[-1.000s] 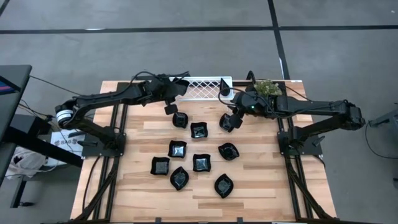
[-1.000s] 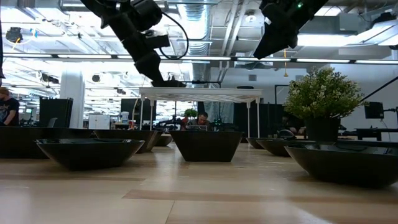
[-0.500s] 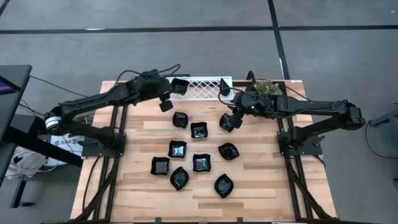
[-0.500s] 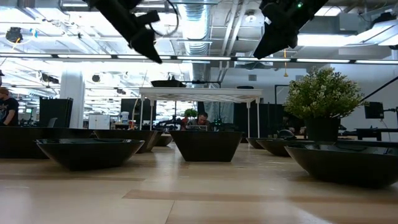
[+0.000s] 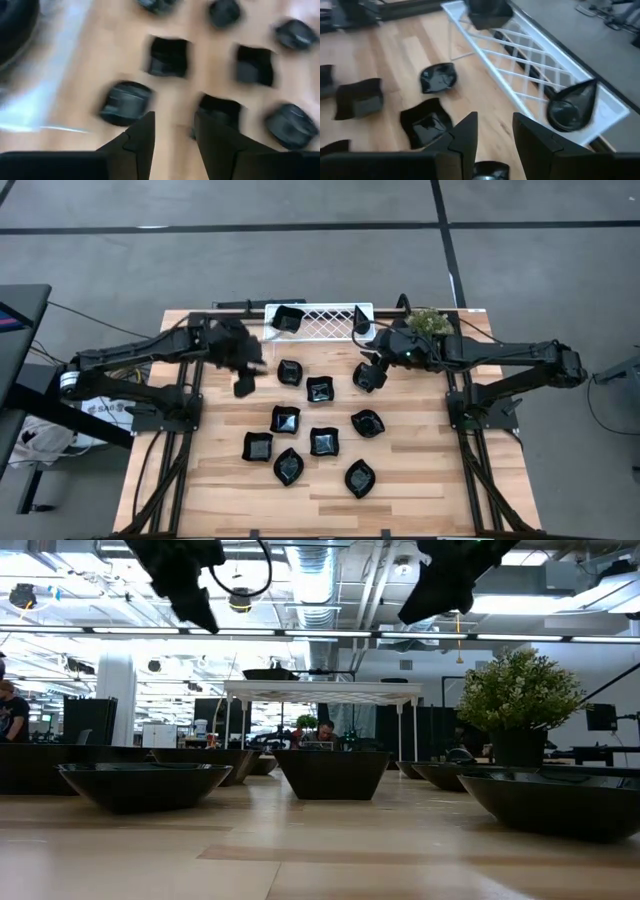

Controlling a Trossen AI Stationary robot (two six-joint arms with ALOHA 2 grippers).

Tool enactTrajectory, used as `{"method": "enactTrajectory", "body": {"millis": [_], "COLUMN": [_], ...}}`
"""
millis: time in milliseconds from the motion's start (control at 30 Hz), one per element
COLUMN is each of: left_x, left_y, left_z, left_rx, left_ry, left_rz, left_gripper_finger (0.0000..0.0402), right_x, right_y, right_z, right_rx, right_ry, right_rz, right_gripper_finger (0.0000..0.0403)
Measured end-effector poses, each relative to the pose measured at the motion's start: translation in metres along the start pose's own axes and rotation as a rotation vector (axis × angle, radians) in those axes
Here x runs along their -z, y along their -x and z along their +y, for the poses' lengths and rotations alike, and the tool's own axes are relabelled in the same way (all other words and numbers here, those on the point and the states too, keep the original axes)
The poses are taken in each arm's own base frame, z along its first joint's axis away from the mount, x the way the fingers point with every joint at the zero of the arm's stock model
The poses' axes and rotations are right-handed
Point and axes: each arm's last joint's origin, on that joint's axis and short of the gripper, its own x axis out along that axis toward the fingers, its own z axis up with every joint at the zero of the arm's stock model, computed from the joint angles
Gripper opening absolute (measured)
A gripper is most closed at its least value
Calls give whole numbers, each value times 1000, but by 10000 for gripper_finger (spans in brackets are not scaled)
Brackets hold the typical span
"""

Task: Pick & Place Mini shaped plates
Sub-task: Stack the distorted square plate on top of the distorted square plate on the shelf

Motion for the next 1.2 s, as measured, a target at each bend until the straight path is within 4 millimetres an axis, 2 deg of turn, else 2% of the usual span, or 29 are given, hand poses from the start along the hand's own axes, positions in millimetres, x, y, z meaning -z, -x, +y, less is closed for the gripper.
{"method": "enactTrajectory", "body": {"millis": [200,333,500,700,900,1067,1200], "left_x": [29,47,63,75,98,101,105], "left_y": [-26,-36,-40,-37,-43,-48,-57], "left_z": [-43,-70,-106,-142,-162,-168,-174], "left_rx": [130,185,275,391,298,196,171], "left_ry": [-101,-147,-261,-264,-211,-164,-153], "left_rz": [139,201,207,155,121,54,75], "left_gripper_finger": [125,114,109,125,138,138,138], "right_x": [-1,1,4,7,14,25,36], "right_y": [5,11,20,26,24,8,-4], "right_z": [13,28,43,53,68,84,96], "right_rx": [-55,-106,-114,-132,-110,-94,-90], "right_ry": [-15,20,6,-69,-37,6,25], "right_rz": [-33,-46,-65,-70,-49,11,71], "right_gripper_finger": [118,118,118,118,118,118,118]}}
